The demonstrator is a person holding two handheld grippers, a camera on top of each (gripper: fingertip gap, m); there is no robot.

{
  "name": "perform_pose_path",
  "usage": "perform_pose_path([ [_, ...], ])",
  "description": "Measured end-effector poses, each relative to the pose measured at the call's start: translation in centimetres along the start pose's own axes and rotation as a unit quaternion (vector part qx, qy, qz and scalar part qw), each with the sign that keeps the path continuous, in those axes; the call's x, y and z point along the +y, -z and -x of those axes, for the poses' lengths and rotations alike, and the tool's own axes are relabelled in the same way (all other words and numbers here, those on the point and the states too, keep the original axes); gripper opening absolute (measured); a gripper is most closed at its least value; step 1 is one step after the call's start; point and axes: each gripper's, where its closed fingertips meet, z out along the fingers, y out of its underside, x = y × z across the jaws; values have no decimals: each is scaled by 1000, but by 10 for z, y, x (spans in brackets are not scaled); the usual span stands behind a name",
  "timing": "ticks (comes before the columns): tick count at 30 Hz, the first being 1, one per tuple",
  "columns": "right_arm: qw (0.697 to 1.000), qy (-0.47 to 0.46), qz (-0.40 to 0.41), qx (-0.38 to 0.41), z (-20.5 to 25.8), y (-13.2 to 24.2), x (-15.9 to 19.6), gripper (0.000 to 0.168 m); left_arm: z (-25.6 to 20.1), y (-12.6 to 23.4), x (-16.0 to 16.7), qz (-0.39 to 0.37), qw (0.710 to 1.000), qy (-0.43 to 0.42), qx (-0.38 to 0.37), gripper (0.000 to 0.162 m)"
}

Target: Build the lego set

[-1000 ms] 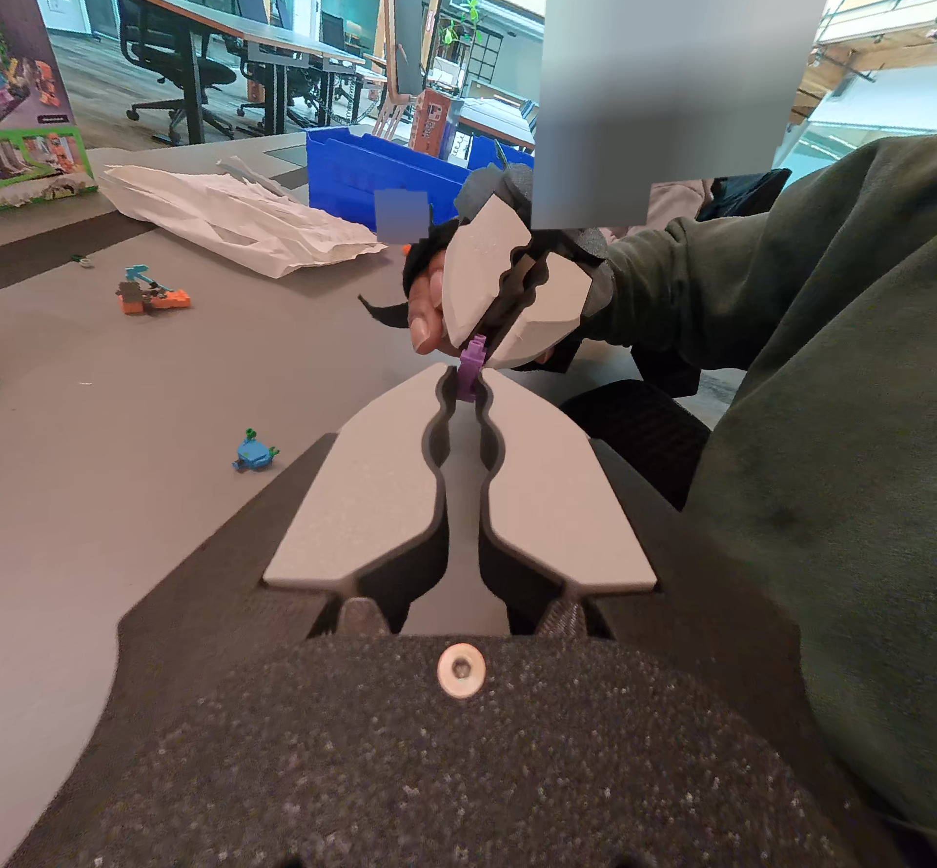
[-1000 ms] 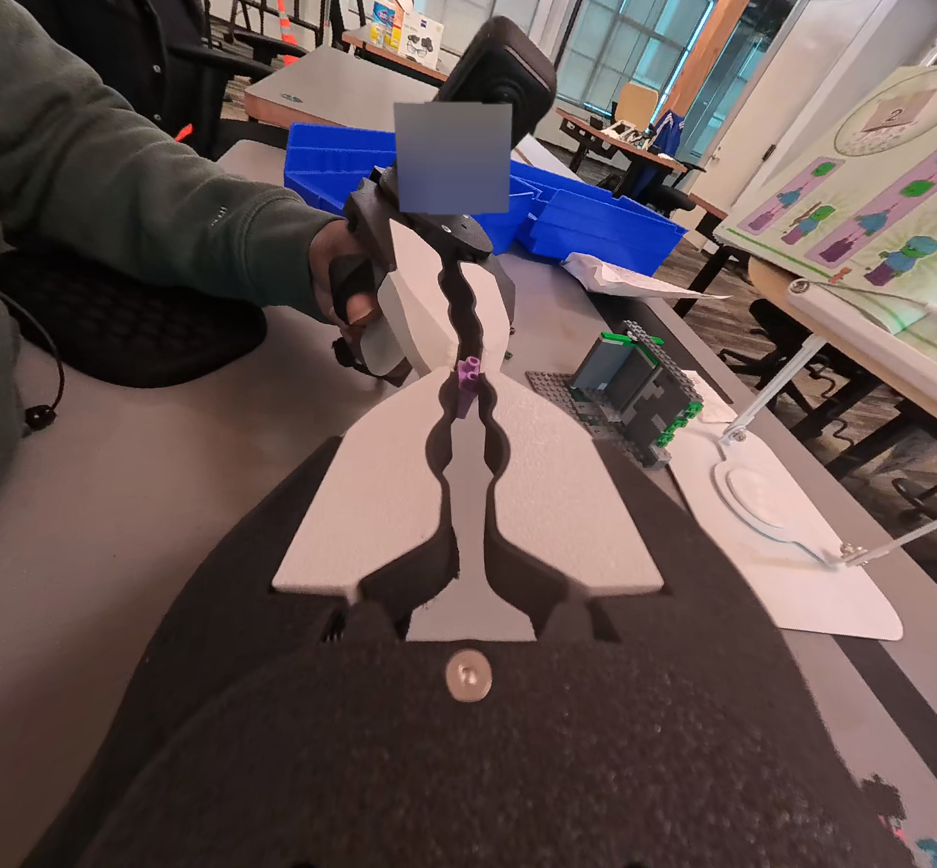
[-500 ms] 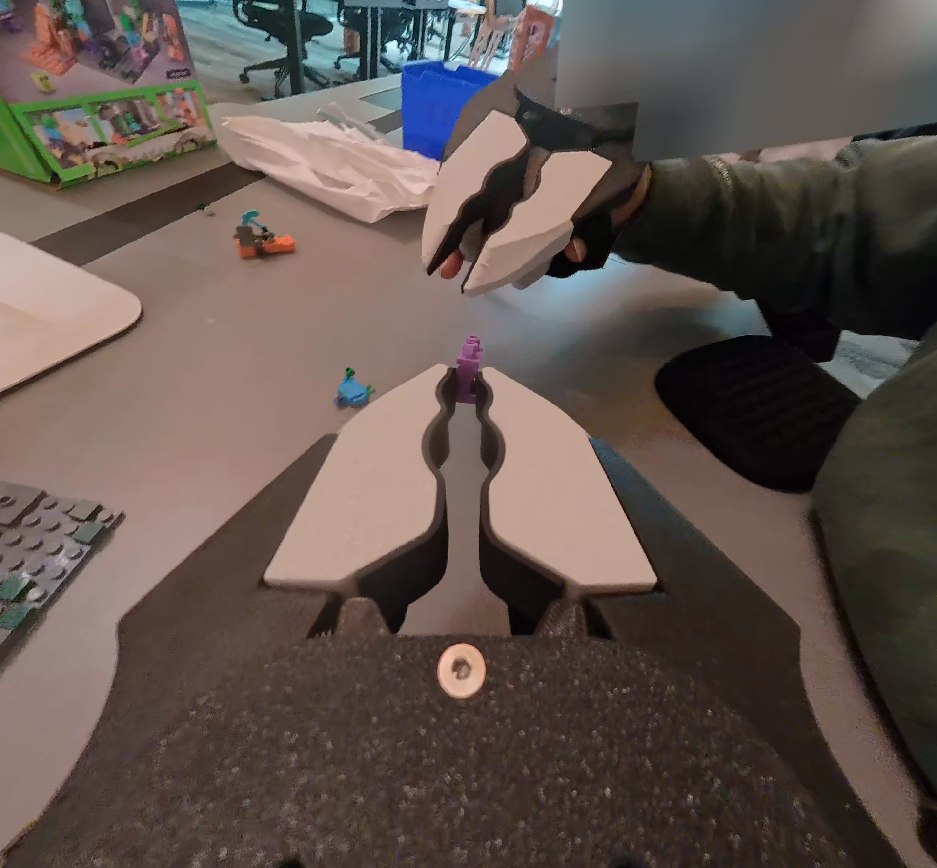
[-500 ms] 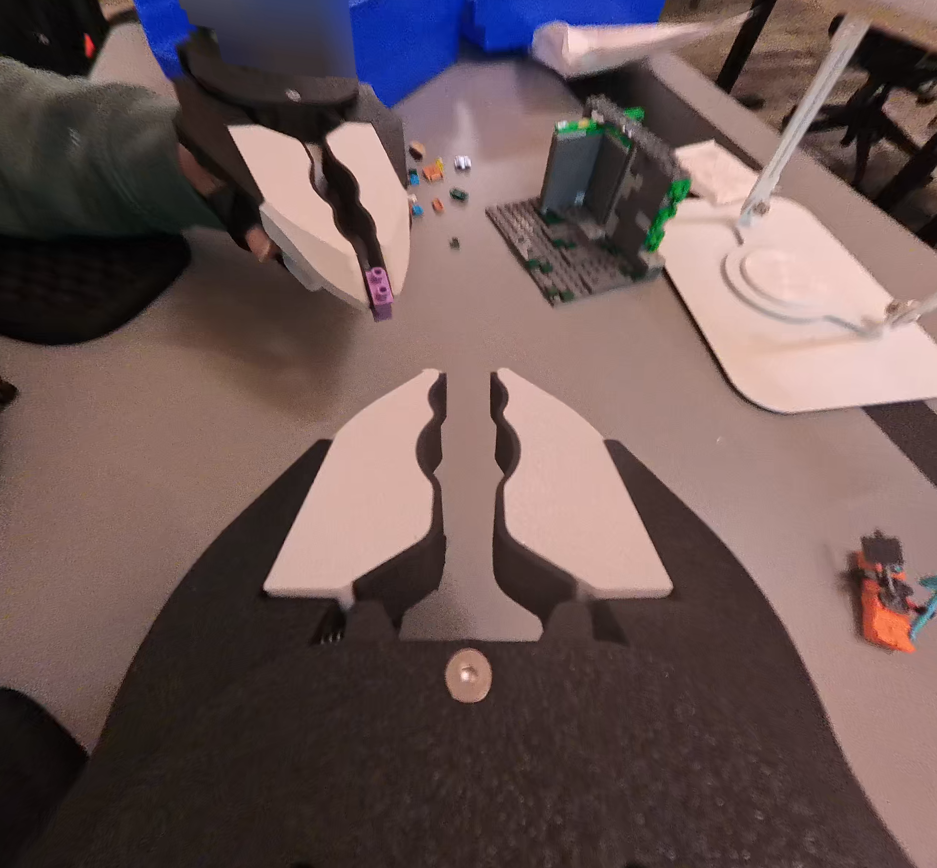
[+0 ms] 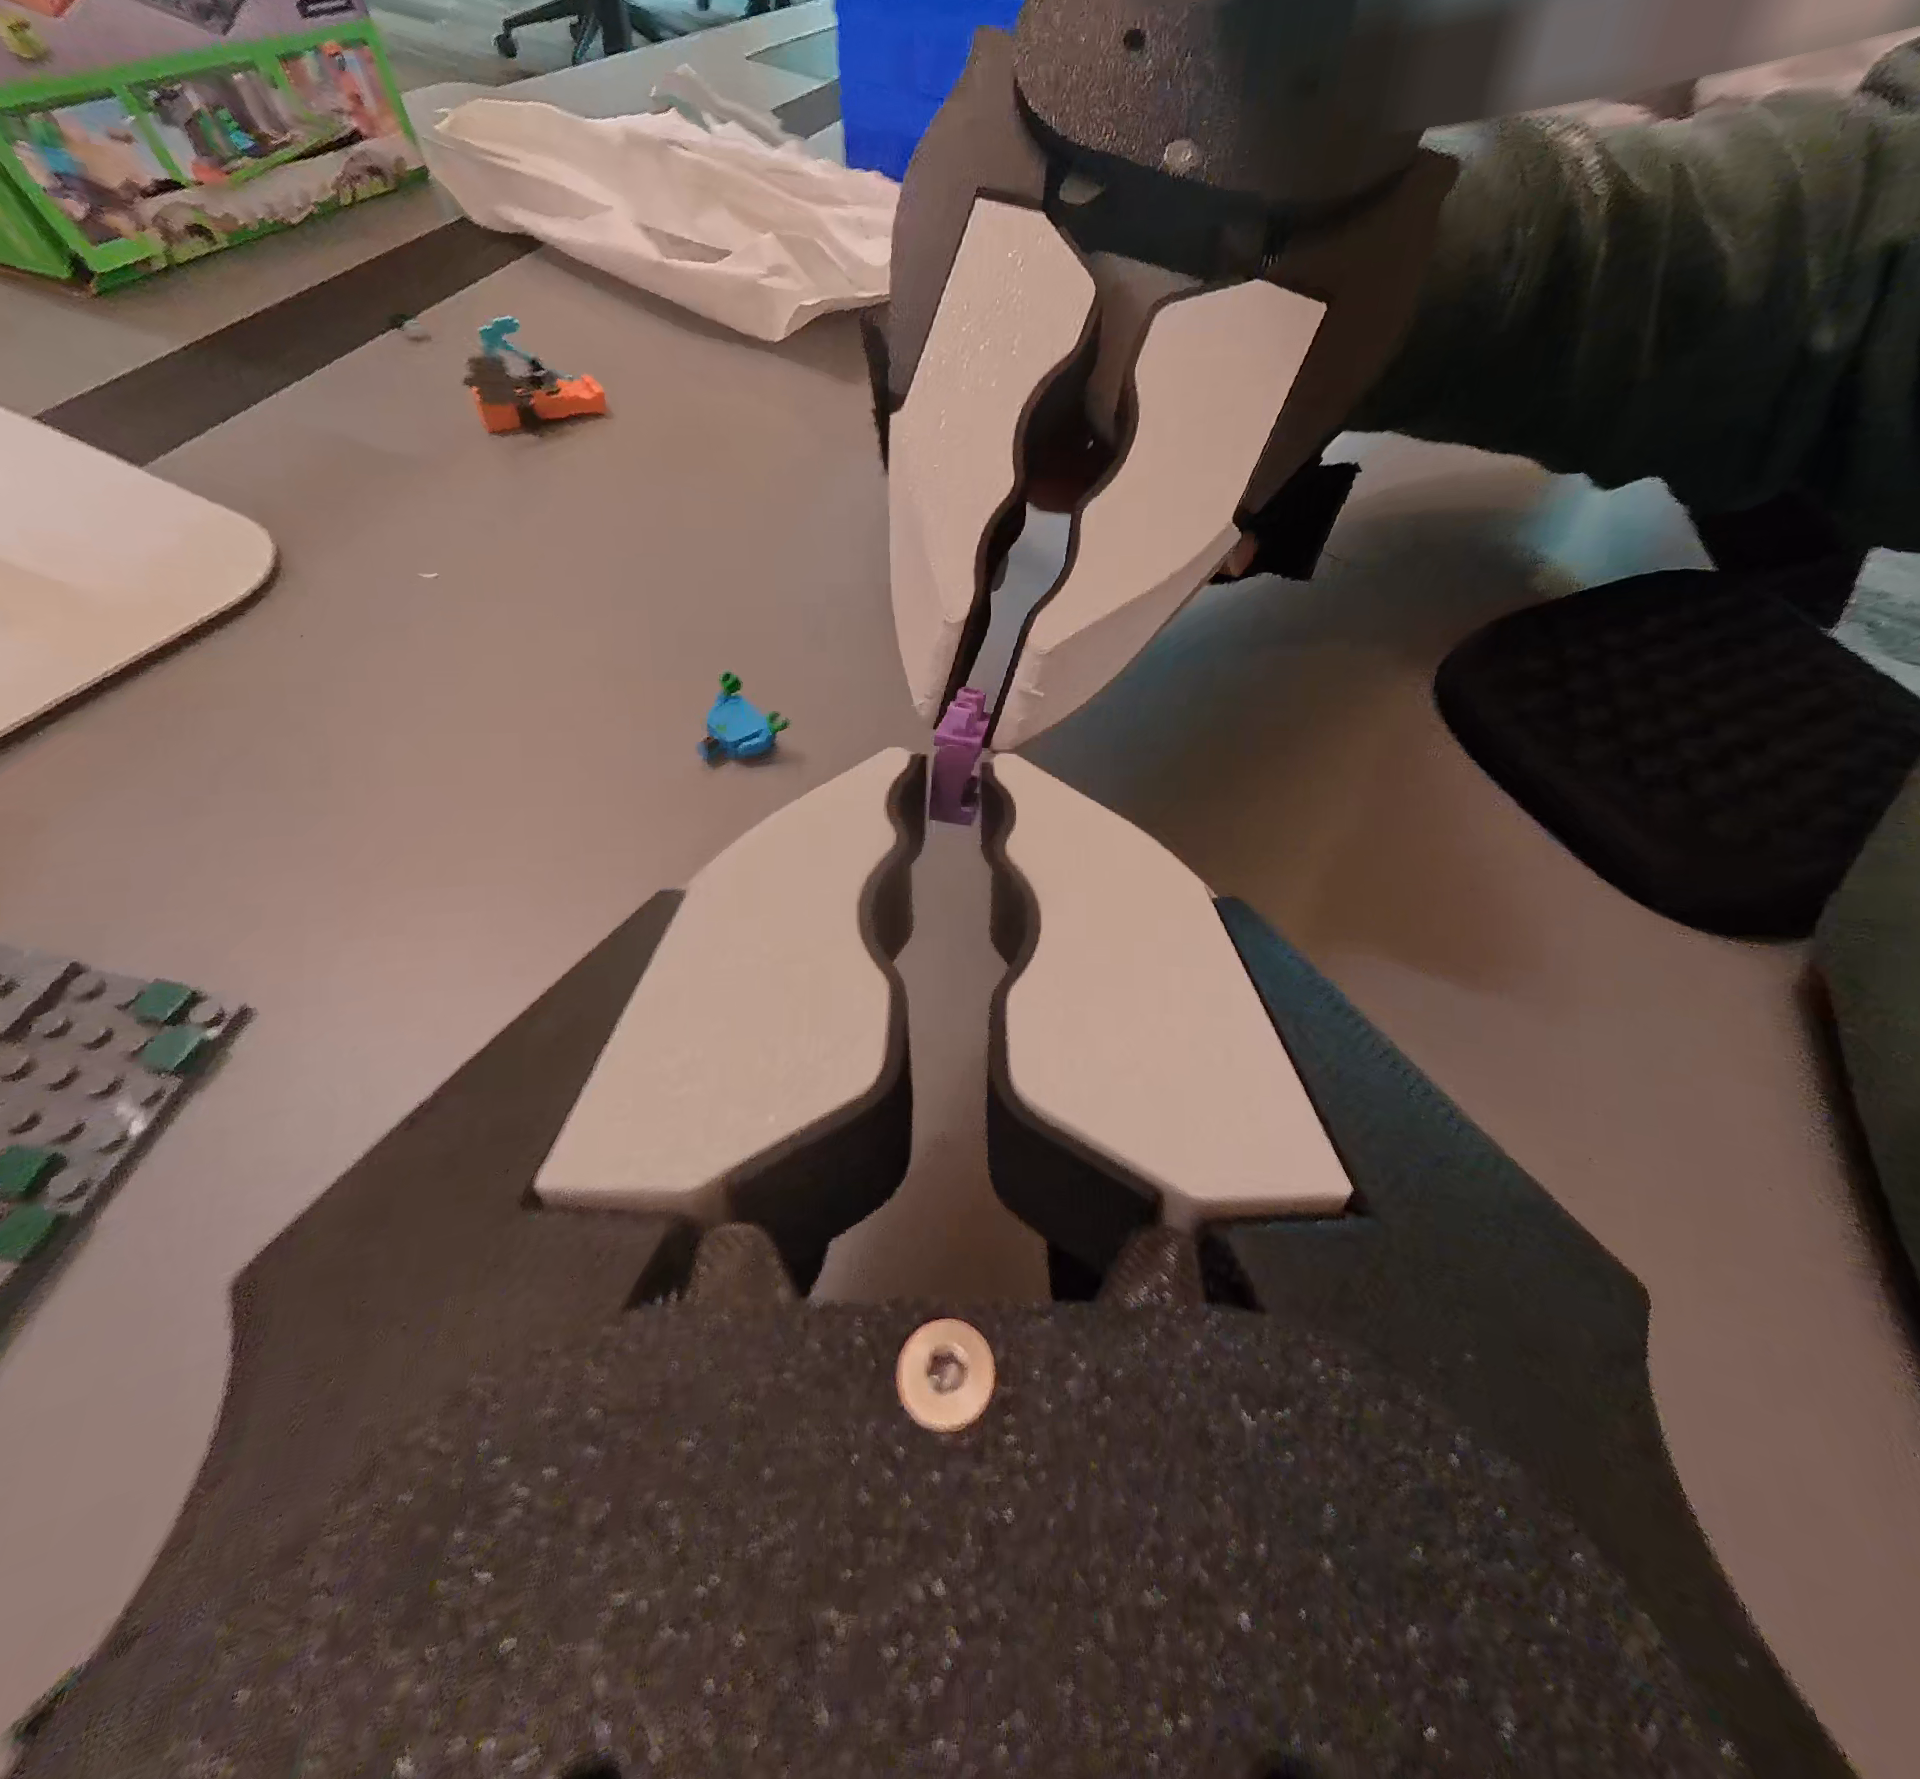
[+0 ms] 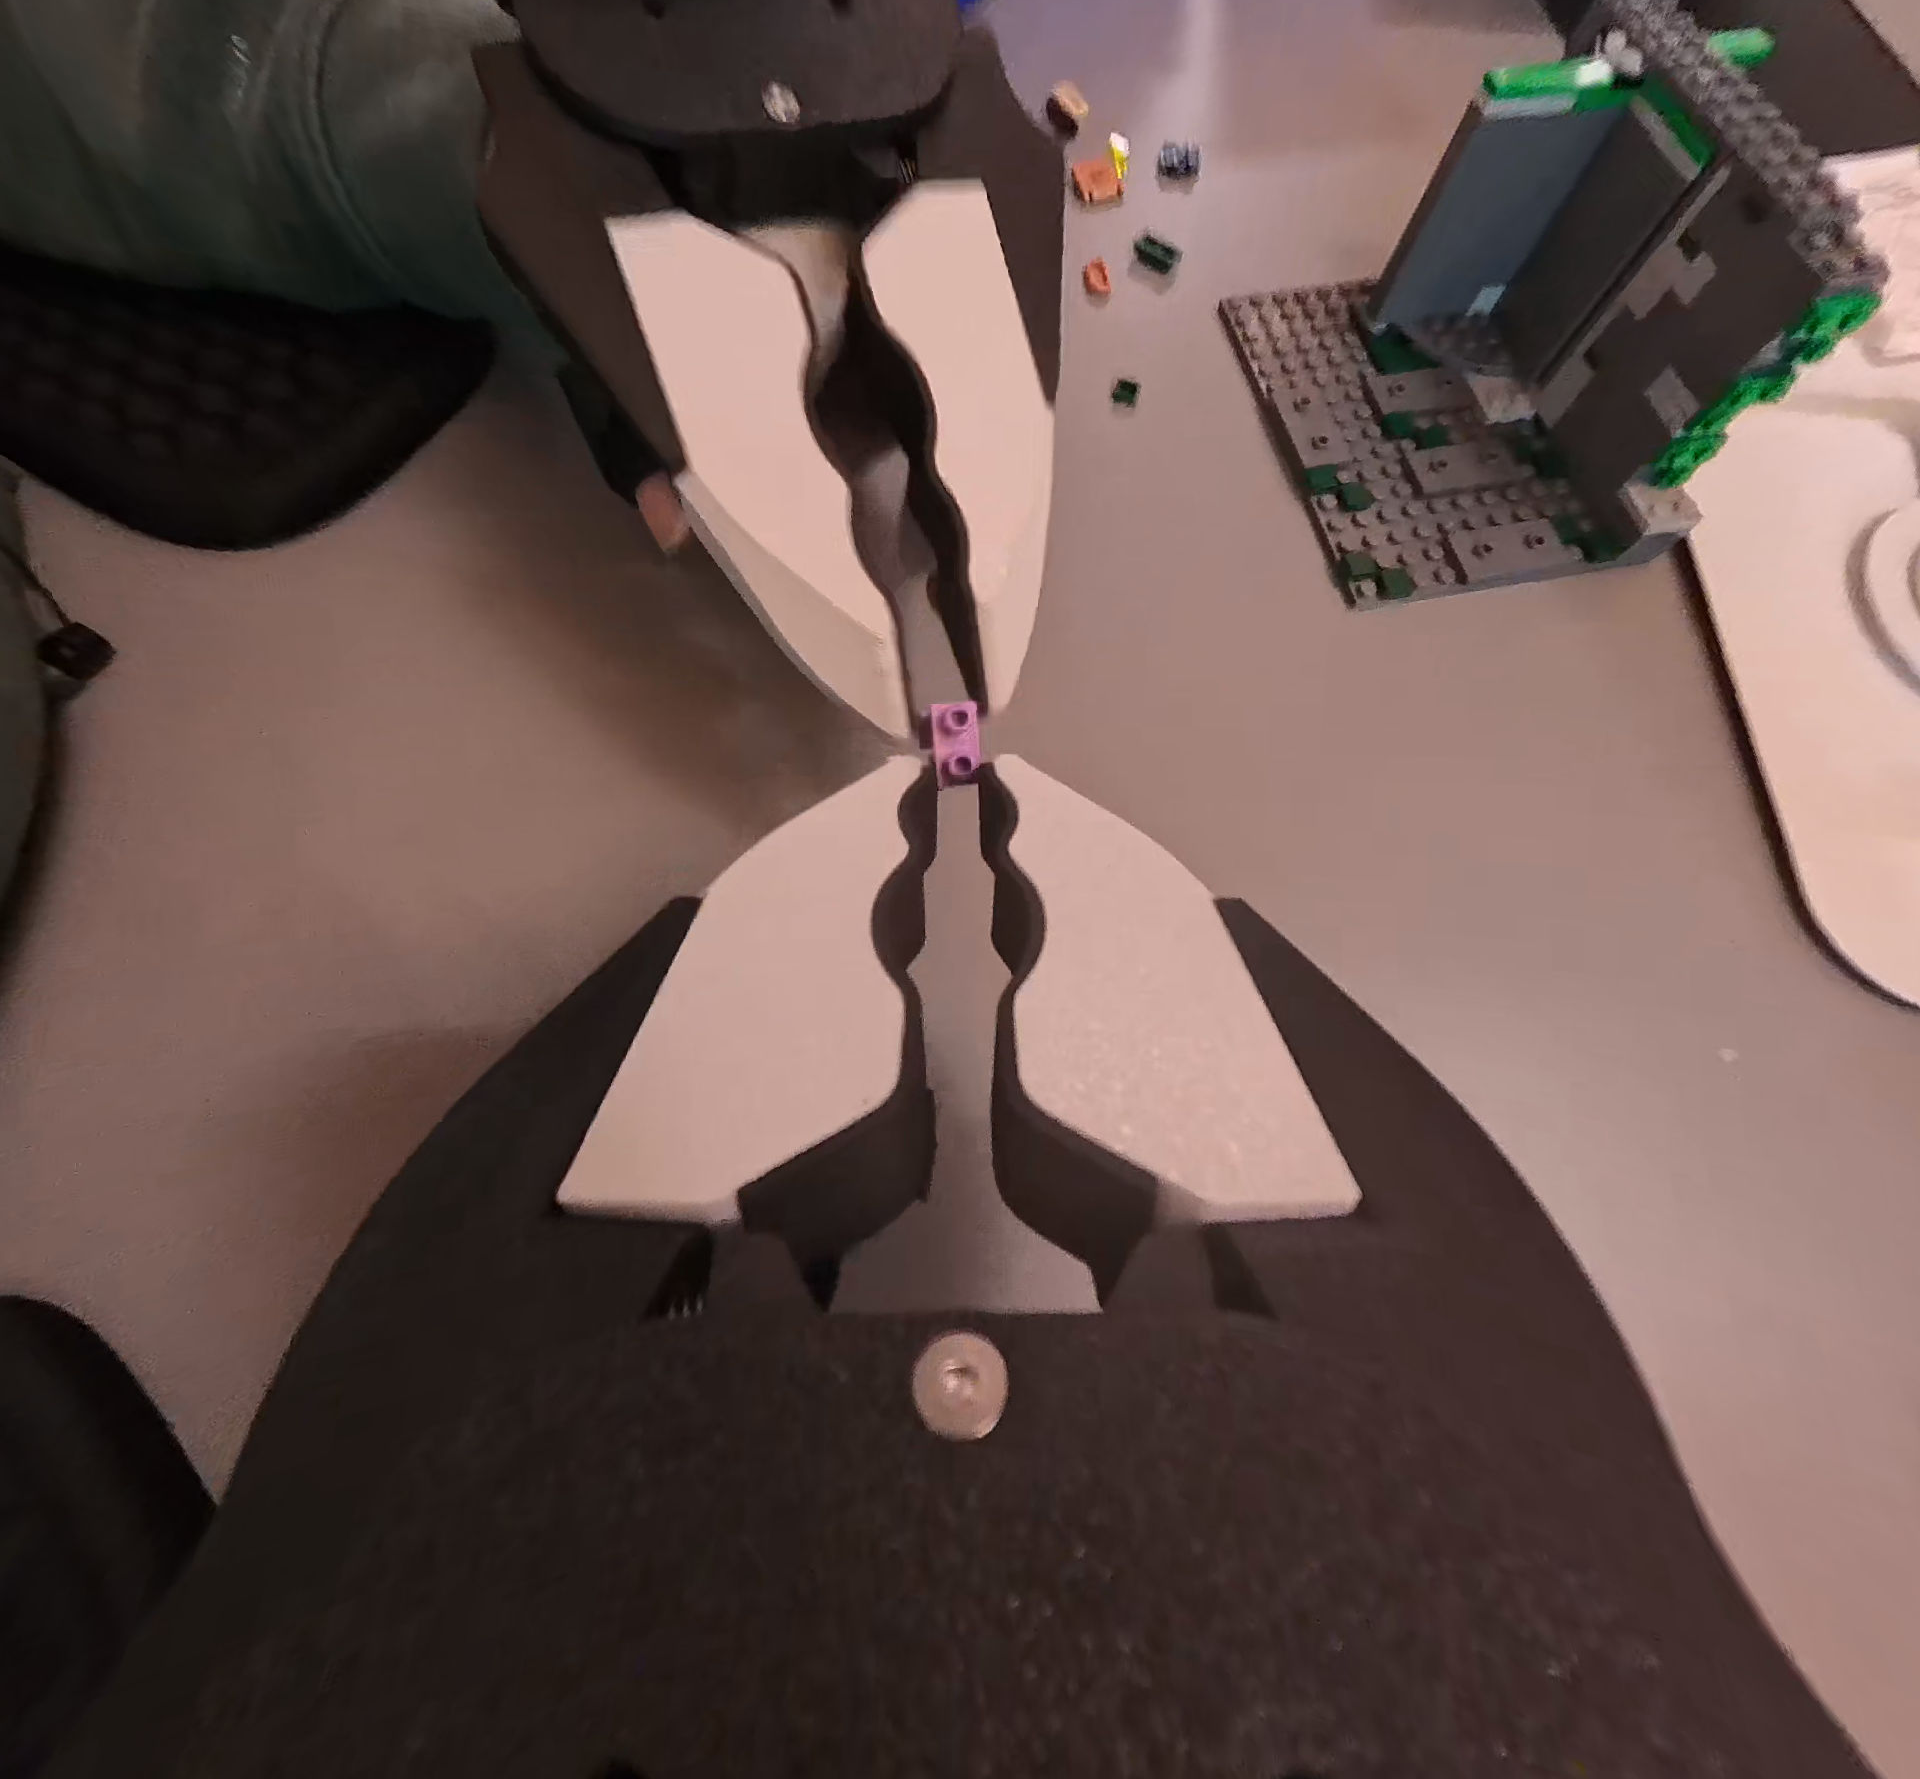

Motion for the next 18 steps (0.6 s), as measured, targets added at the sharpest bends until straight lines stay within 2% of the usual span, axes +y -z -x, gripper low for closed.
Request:
perform_pose_path([
  [2,999,1,43,7,-10,-2,11,7,10,5,3,17,1000,-7,-24,18],
  [7,990,5,144,9,-29,-15,37,7,29,16,7,40,997,-16,-71,15],
  [18,984,10,177,5,-36,-31,49,12,29,12,16,65,994,-32,-80,15],
])
